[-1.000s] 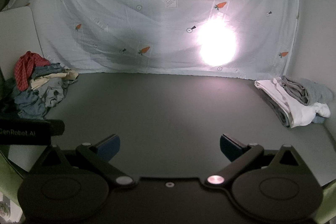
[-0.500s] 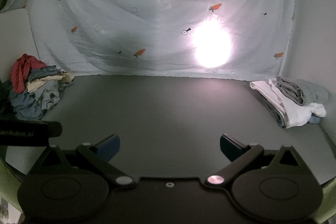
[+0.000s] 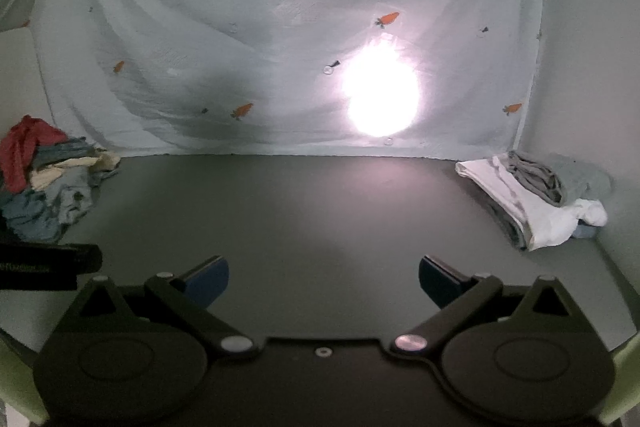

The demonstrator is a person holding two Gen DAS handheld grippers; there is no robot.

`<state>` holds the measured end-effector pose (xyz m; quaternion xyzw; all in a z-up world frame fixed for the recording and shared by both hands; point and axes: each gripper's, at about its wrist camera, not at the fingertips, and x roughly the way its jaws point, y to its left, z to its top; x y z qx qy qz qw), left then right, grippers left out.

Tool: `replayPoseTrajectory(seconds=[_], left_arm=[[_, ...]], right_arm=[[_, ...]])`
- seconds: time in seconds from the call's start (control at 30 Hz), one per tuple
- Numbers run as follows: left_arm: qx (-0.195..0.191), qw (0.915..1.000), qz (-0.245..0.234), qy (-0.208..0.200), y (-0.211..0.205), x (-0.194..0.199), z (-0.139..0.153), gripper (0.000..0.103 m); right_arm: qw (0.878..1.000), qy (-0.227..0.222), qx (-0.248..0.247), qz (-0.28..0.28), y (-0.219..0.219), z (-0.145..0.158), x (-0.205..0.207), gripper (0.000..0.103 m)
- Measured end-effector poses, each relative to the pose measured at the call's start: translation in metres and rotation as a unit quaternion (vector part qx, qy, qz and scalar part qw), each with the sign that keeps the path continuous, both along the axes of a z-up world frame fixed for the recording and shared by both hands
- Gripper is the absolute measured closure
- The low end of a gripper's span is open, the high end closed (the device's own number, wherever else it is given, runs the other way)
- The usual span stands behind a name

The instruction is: Fold clothes

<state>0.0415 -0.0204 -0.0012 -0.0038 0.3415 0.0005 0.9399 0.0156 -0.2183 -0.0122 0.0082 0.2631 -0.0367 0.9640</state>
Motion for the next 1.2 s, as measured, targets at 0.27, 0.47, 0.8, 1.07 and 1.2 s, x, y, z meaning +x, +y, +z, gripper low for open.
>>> replayPoseTrajectory(seconds=[0.27, 0.47, 0.8, 1.07, 1.2], left_arm=[[-0.009, 0.9991, 0.030, 0.028, -0.009, 0.064, -0.005, 0.000], [-0.072, 0.9930, 0.073, 0.059, 0.006, 0.120, -0.008, 0.000], [-0.198, 0.9580, 0.177, 0.109, 0.098, 0.170, -0.034, 0.000], [-0.233, 0.9401, 0.234, 0.083, 0.233, 0.211, -0.050, 0.002], [-0.232, 0.9305, 0.280, 0.042, 0.325, 0.239, -0.051, 0.008]], right_arm=[[0.998, -0.012, 0.042, -0.041, -0.040, -0.012, 0.060, 0.000], [0.988, -0.006, 0.144, -0.045, -0.078, -0.026, 0.124, 0.000], [0.968, 0.104, 0.226, -0.006, -0.060, -0.078, 0.211, 0.000], [0.941, 0.157, 0.301, 0.003, 0.029, -0.097, 0.294, 0.000], [0.935, 0.167, 0.314, 0.002, 0.092, -0.101, 0.341, 0.000]])
